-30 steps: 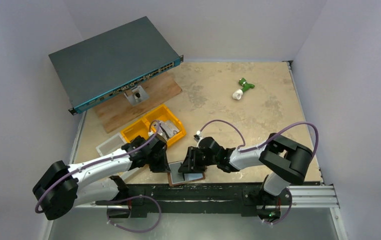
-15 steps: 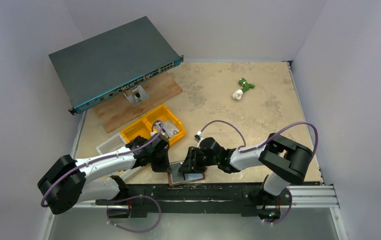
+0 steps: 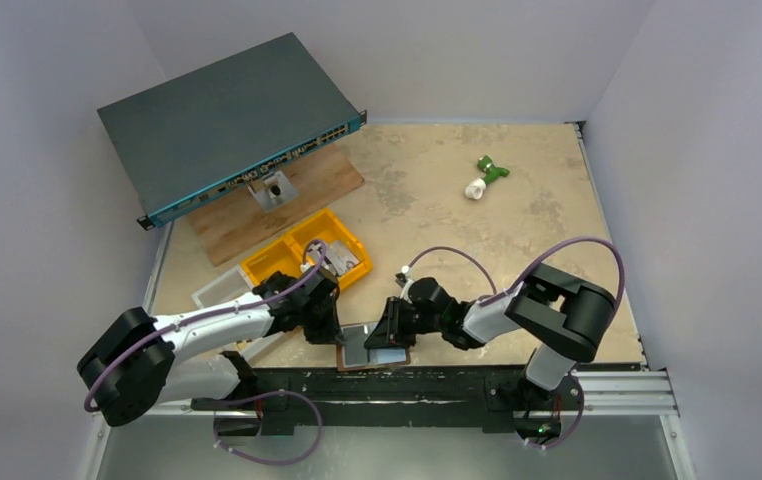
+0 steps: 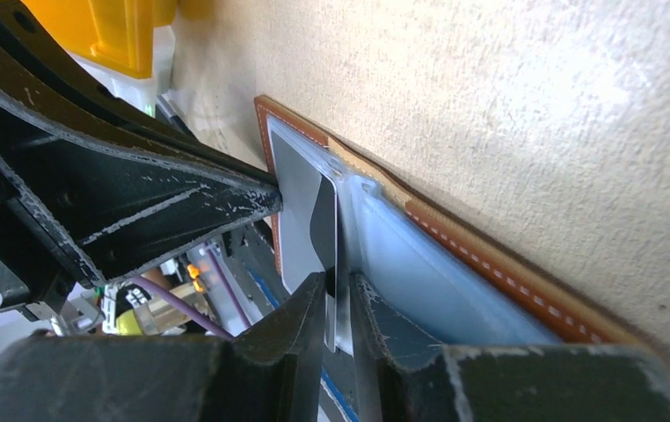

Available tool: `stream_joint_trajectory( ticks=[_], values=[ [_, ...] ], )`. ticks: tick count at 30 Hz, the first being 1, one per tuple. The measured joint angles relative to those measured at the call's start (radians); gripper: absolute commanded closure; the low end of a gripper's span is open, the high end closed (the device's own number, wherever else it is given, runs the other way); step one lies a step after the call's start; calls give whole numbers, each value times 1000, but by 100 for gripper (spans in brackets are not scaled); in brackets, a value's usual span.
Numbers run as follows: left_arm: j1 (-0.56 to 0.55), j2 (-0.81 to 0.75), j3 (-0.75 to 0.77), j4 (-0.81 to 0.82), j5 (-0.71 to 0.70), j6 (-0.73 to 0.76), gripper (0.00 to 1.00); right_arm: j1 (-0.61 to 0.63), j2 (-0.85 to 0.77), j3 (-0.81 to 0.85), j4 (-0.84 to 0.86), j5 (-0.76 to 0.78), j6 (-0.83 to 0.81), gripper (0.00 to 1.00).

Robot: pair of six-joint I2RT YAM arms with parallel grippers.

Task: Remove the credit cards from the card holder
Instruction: Remove the credit card from the card holder.

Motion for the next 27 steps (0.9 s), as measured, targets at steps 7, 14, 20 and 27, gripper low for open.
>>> stream_joint_trajectory(
  ticks=[7,14,20,27],
  values=[
    [-1,4,0,8,0,-19,100,-6,14,-26,48,-24,19,88],
    [-9,5,0,18,-1,-37,100,-6,-21,-24,-2,-19,5,82],
    [-15,6,0,21,-8,-65,100,-5,-39,-24,-33,-10,-4,82],
    [-20,6,0,19,-19,-90,100,-5,-66,-24,-64,-3,-10,81]
  ],
)
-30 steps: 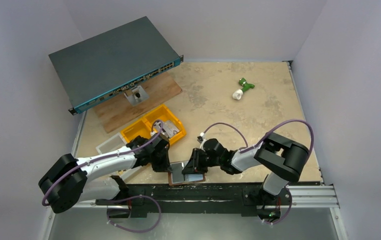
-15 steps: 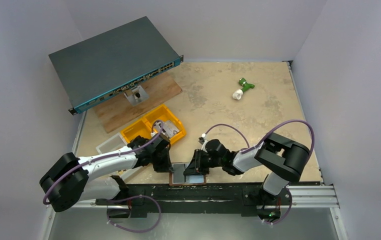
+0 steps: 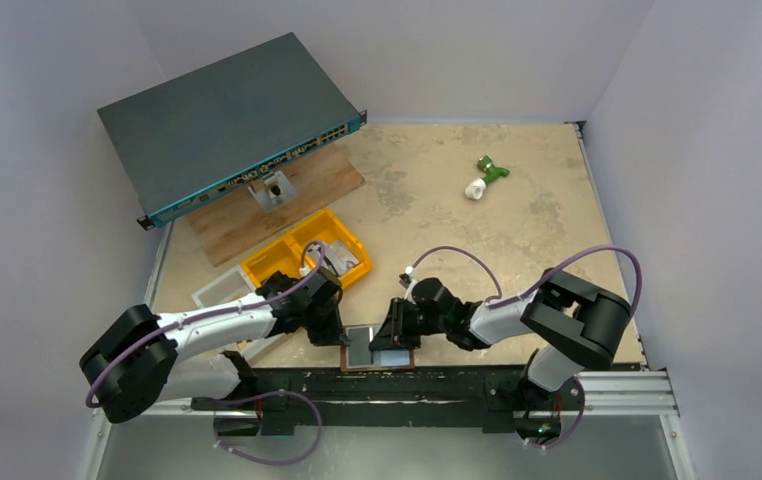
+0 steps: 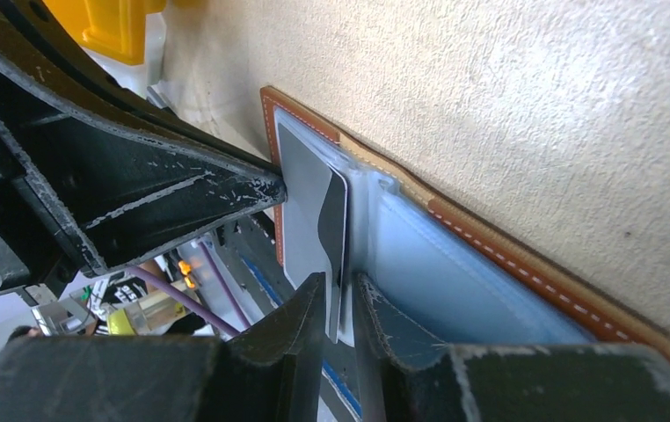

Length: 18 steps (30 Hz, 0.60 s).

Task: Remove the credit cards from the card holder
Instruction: Remove the credit card from the card holder.

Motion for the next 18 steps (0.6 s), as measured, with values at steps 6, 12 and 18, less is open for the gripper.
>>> stream_joint_trajectory(
  ticks=[6,12,18],
  values=[
    [-1,1,0,0,-2,-15,100,0,-29,5,-45,18,-9,81],
    [-2,1,0,0,-2,-15,100,3,-29,9,-53,19,-11,81],
    [-2,1,0,0,-2,-15,100,3,-27,11,-52,19,-12,83]
  ],
)
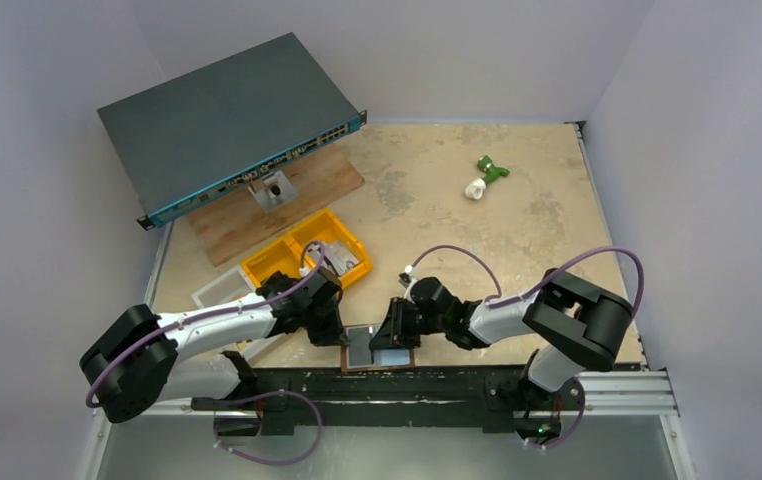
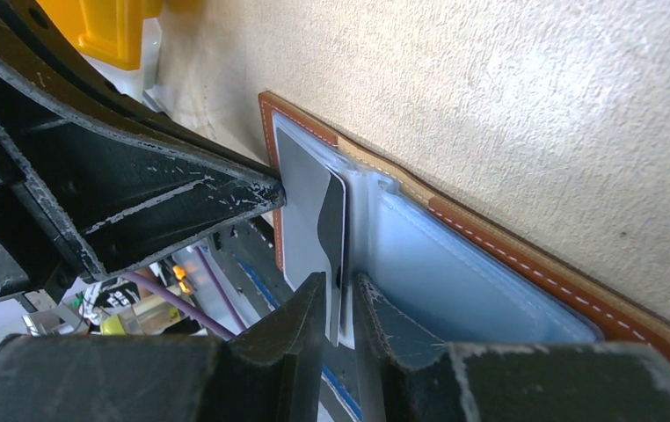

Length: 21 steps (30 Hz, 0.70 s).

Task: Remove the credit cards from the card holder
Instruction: Remove the credit card from the card holder.

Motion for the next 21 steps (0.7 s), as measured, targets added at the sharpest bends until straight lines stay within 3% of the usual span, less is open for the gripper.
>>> stream_joint_trajectory(
  ticks=[8,14,21],
  values=[
    [0,4,0,3,4,0,100,-5,45,3,41,-25,9,88],
    [0,5,0,2,3,0,100,-7,56,1,56,-37,13,100],
    [0,6,2,-7,-2,0,100,-7,53,-3,55,-35,16,100]
  ],
)
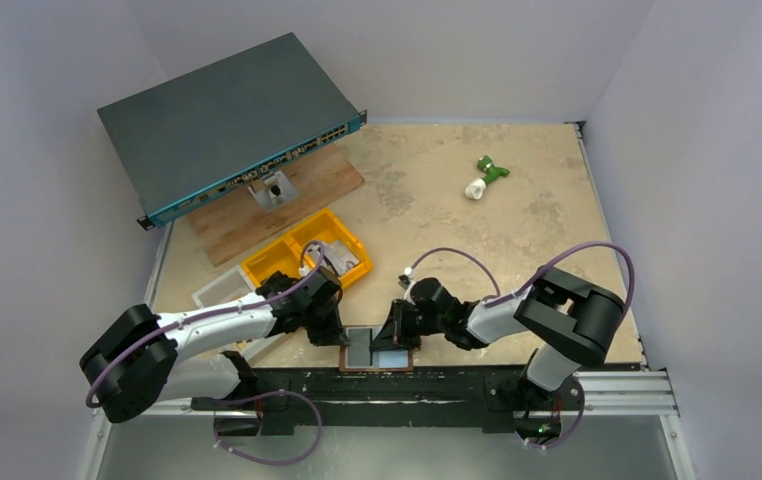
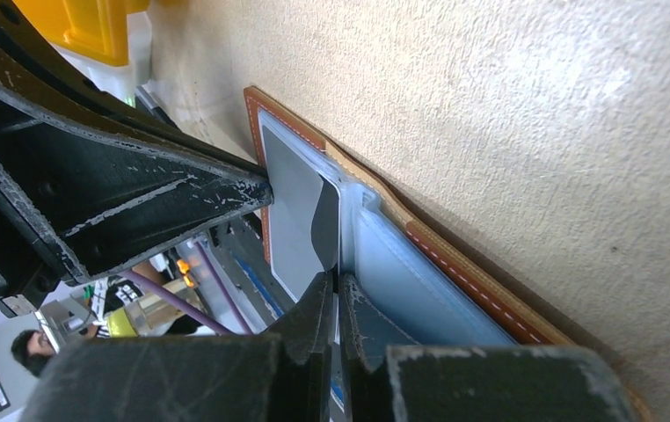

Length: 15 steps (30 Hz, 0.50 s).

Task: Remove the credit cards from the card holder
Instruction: Remove the credit card from the card holder.

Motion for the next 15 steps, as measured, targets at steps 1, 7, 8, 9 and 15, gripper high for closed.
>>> stream_joint_trajectory(
  ticks=[1,7,8,9,15],
  values=[
    [0,0,0,-1,0,0,100,0,-2,-1,-1,2,0,100],
    [0,0,2,-5,-2,0,100,4,-50,-6,-35,32,-1,100],
    [0,0,2,-4,-2,-1,100,5,-57,-8,-38,37,-2,100],
    [0,0,2,-4,-2,-1,100,5,-63,-10,-39,41,-2,100],
    [0,-2,2,-3,-2,-1,100,8,-71,-26,-36,54,1,80]
  ],
)
